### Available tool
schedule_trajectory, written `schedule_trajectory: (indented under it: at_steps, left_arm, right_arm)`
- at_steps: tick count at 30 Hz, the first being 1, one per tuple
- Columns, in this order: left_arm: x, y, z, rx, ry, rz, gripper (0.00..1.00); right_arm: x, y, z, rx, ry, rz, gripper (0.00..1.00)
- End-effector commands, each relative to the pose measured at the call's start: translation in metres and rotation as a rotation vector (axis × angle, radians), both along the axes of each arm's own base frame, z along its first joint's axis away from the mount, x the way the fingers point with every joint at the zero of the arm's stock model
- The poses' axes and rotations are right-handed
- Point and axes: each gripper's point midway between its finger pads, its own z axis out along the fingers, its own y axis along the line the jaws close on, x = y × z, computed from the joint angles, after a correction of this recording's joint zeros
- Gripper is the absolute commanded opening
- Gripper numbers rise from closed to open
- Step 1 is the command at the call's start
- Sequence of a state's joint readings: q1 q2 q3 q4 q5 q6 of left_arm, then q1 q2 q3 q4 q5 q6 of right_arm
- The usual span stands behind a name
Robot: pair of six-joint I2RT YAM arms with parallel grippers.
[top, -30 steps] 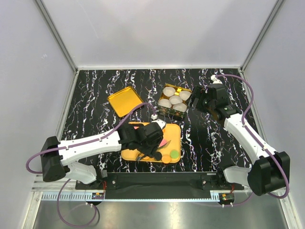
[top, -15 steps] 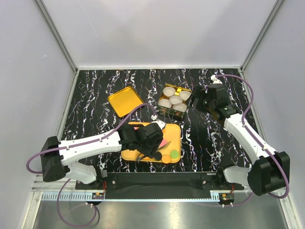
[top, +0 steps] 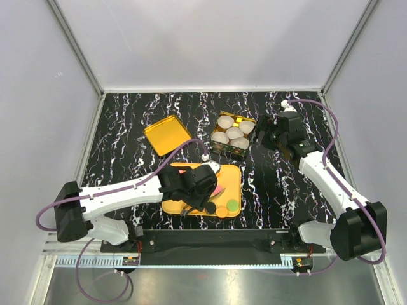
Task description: Pack the cookies
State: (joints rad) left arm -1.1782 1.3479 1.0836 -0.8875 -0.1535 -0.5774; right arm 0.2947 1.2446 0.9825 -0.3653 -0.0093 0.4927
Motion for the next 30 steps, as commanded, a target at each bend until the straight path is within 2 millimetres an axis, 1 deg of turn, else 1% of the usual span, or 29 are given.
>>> schedule_trajectory:
  at_steps: [1, 6, 8, 15, 24, 26, 29, 30]
  left_arm:
    - [0.004, -0.009, 0.005, -0.04, -0.014, -0.002, 0.48]
    - [0.005, -0.008, 0.006, -0.042, -0.021, 0.001, 0.44]
    - [0.007, -0.008, 0.01, -0.047, -0.032, 0.004, 0.44]
    - [0.016, -0.01, 0.033, -0.078, -0.076, 0.01, 0.44]
    - [0.021, -0.007, 0.047, -0.087, -0.101, 0.019, 0.44]
    - [0.025, -0.005, 0.052, -0.097, -0.114, 0.028, 0.44]
    - [0.036, -0.002, 0.062, -0.113, -0.139, 0.043, 0.44]
    - [0.046, -0.001, 0.069, -0.124, -0.155, 0.057, 0.44]
  right_arm:
    - [0.003, -0.001, 0.008, -0.015, -0.033, 0.002, 1.0]
    - [0.002, 0.0, 0.007, -0.015, -0.03, 0.003, 1.0]
    - [0.002, -0.001, 0.007, -0.015, -0.032, 0.004, 1.0]
    - [0.002, -0.001, 0.009, -0.016, -0.035, 0.002, 1.0]
    - [0.002, -0.002, 0.01, -0.018, -0.038, -0.002, 0.99]
    - [0.003, -0.002, 0.011, -0.016, -0.042, -0.003, 1.0]
    - [0.003, -0.002, 0.013, -0.017, -0.048, -0.007, 1.0]
    - [0.004, -0.002, 0.014, -0.016, -0.051, -0.007, 0.99]
